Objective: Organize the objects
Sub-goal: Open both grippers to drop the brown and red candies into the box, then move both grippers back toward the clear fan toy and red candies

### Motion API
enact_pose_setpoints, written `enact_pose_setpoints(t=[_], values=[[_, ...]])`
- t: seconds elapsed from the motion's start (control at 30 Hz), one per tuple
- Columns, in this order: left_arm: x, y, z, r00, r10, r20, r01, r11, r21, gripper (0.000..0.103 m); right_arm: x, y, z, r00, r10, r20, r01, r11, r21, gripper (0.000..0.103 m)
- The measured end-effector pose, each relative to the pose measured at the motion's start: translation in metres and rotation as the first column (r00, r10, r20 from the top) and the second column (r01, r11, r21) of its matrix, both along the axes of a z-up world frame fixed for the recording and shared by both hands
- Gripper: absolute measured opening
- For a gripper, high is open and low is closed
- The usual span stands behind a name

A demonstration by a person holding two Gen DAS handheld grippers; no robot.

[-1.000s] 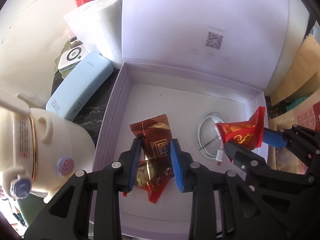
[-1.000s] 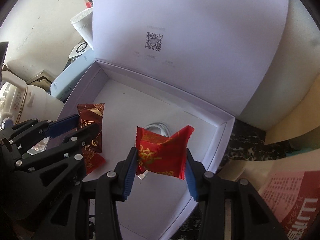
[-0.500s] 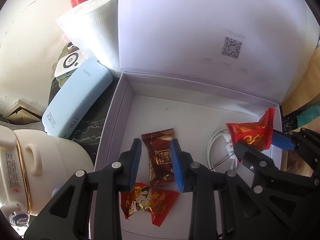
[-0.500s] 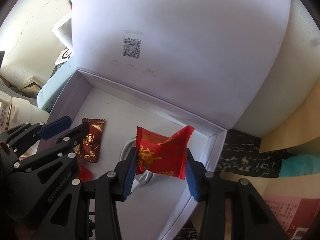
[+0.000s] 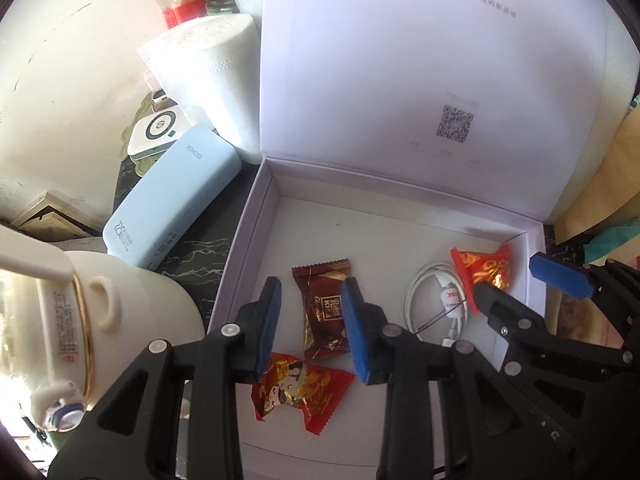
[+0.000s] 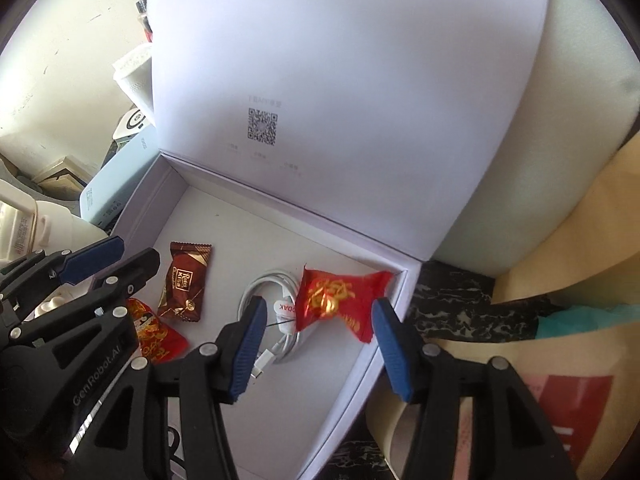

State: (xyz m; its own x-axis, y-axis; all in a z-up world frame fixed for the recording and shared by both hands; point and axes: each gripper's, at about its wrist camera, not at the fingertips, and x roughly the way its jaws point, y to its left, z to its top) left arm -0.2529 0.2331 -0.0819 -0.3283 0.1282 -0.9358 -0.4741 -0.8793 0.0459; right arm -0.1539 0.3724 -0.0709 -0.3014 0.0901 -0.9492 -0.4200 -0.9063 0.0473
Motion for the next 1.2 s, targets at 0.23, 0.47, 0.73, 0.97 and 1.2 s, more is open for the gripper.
enact_pose_setpoints(t=[0.23, 0.47, 0.73, 0.97, 1.2], values=[[0.009, -0.005, 0.025, 0.999, 0.022, -0.024, -0.022, 1.0, 0.01, 0.03, 0.014, 0.003, 0.031, 1.0, 0.003, -0.031, -0.002, 1.0, 0.018, 0.055], [0.015, -0.019, 0.055, 0.997, 0.064, -0.053, -0.062, 0.997, 0.036, 0.032, 0.022, -0.006, 0.058, 0.998, 0.013, -0.067, -0.011, 0.999, 0.03, 0.055], [0.025, -0.041, 0.088, 0.989, 0.108, -0.098, -0.102, 0.993, 0.063, 0.039, 0.034, -0.025, 0.085, 0.994, 0.039, -0.106, -0.036, 0.999, 0.035, 0.055], [0.038, -0.063, 0.113, 0.982, 0.14, -0.128, -0.131, 0.989, 0.073, 0.045, 0.045, -0.045, 0.107, 0.989, 0.067, -0.134, -0.062, 0.997, 0.042, 0.055], [0.06, -0.085, 0.135, 0.973, 0.162, -0.165, -0.15, 0.985, 0.085, 0.051, 0.061, -0.07, 0.126, 0.981, 0.107, -0.16, -0.098, 0.993, 0.063, 0.059]])
